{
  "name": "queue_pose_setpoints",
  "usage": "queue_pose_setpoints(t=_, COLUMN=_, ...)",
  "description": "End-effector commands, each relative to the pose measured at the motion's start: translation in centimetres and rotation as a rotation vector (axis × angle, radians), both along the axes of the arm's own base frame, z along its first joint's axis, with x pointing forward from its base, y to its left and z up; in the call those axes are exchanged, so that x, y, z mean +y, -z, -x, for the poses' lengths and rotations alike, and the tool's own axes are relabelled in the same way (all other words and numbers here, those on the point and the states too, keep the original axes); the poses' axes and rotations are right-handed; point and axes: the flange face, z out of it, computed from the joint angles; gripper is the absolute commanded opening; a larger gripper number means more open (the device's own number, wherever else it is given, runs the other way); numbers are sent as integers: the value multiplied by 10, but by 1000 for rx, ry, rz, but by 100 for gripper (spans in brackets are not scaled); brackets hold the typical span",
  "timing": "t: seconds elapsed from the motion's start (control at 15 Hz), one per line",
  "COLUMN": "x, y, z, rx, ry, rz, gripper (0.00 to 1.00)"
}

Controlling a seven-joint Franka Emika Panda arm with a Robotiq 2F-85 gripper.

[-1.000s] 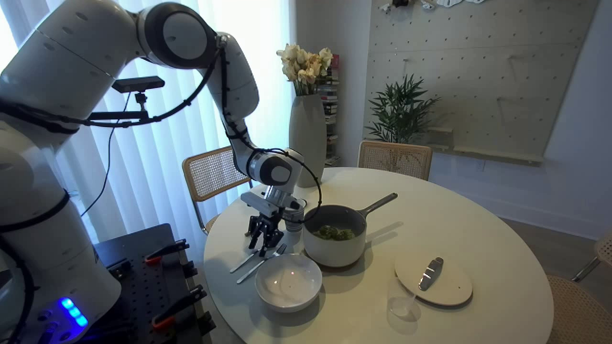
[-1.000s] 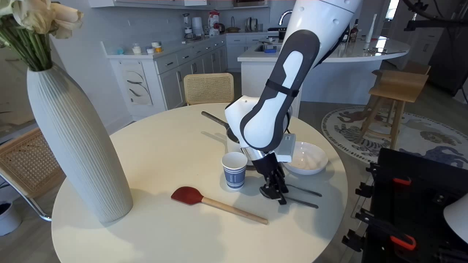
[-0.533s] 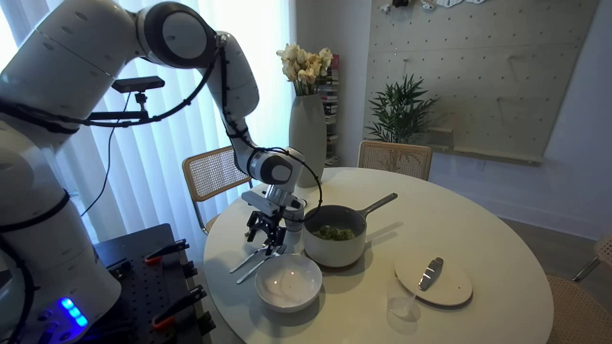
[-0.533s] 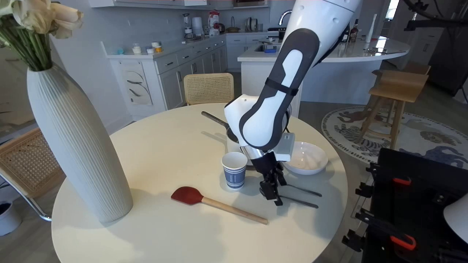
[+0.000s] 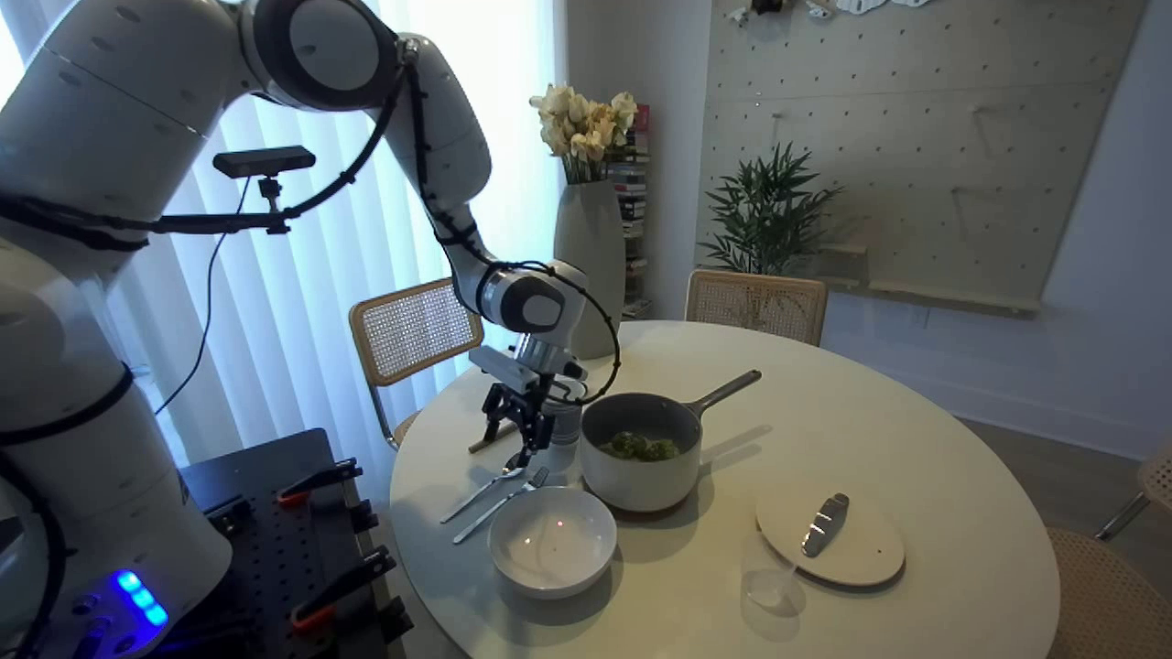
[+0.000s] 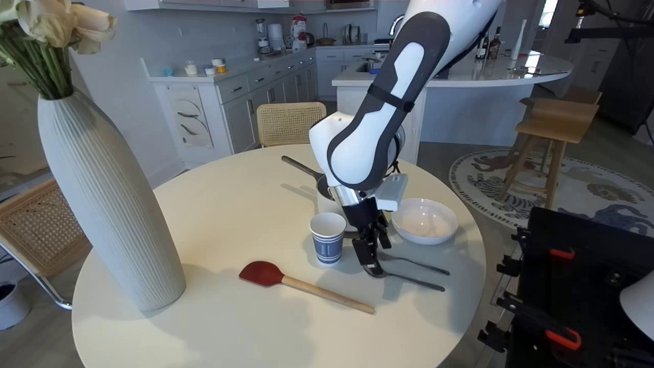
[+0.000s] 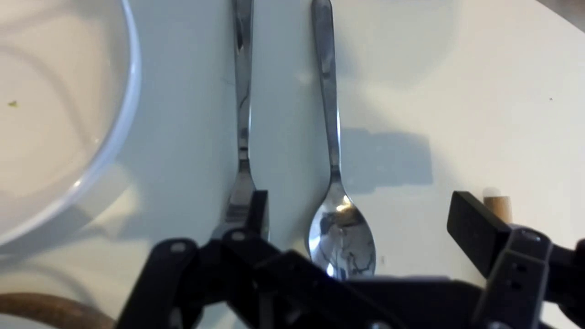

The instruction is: Swap the places of the cup and the cutlery

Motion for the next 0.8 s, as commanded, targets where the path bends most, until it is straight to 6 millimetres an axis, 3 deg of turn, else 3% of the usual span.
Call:
queue_pose_setpoints(t=0.0, x=4, y=-37, z=4, rx=-50, ry=12, rz=-5, gripper=100)
queue_pose_setpoints(t=0.73, x=12, y=-101, z=24, rx=-206, ry=-8, rz=-20, gripper=100)
